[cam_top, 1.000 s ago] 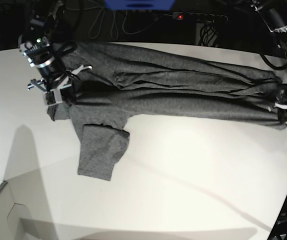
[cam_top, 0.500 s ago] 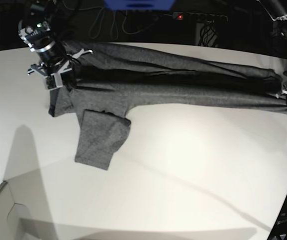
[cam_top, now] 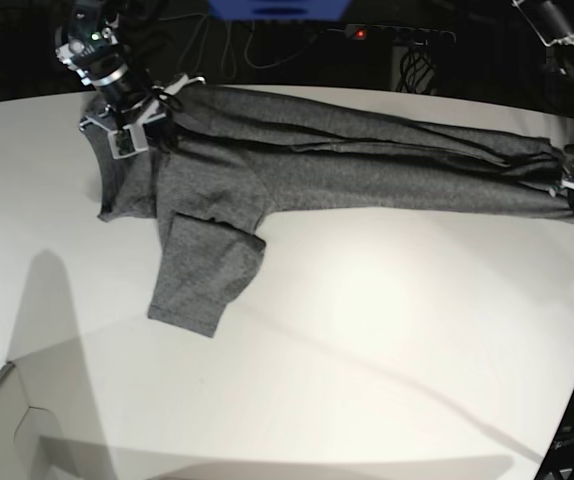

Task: Layout the t-shirt on the table in an organized manner, then fold the t-shirt properly
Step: 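Lift the held side with both grippers and fold it over the shirt body, then release the folded side and move both grippers to the opposite shirt side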

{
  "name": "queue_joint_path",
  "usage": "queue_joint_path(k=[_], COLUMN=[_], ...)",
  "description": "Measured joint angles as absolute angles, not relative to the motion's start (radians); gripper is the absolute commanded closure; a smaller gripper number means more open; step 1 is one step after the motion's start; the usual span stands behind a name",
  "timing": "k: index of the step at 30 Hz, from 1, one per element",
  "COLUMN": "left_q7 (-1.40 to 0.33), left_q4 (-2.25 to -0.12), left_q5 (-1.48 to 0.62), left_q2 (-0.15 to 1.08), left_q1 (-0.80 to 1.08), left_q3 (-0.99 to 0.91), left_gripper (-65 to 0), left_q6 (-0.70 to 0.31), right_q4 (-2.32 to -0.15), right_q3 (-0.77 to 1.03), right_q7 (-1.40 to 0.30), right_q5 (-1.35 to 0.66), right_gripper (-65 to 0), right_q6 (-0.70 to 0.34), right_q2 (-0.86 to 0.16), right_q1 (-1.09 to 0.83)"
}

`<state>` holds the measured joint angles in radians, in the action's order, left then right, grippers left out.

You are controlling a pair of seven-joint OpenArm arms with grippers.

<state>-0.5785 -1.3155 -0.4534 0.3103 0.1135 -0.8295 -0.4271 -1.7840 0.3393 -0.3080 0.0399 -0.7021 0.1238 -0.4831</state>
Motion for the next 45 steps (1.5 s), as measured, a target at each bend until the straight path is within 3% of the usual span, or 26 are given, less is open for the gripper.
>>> queue_joint_path(k=[16, 26, 45], left_q7=[-0.58, -0.576, -0.576], left_q4=[-1.216, -1.216, -1.216], left_q5=[-0.454, -0.455, -0.454], left_q2=[0.307, 0.307, 0.307], left_q1=[0.11, 0.108, 0.108], left_q3=[-0.83, -0.83, -0.83], left_gripper=[0.0, 0.0, 0.0], left_q6=[-0.426, -0.426, -0.426], right_q4=[-1.696, -1.938, -1.8], right_q3=[0.337, 0.32, 0.245], right_q7=[-0.284, -0.291, -0.295], right_q5=[0.037, 0.036, 0.044], right_gripper=[0.0, 0.0, 0.0], right_q6=[-0.702, -0.699, -0.698], right_q2=[0.094, 0.099, 0.094], right_q1=[-0.48, -0.55, -0.58])
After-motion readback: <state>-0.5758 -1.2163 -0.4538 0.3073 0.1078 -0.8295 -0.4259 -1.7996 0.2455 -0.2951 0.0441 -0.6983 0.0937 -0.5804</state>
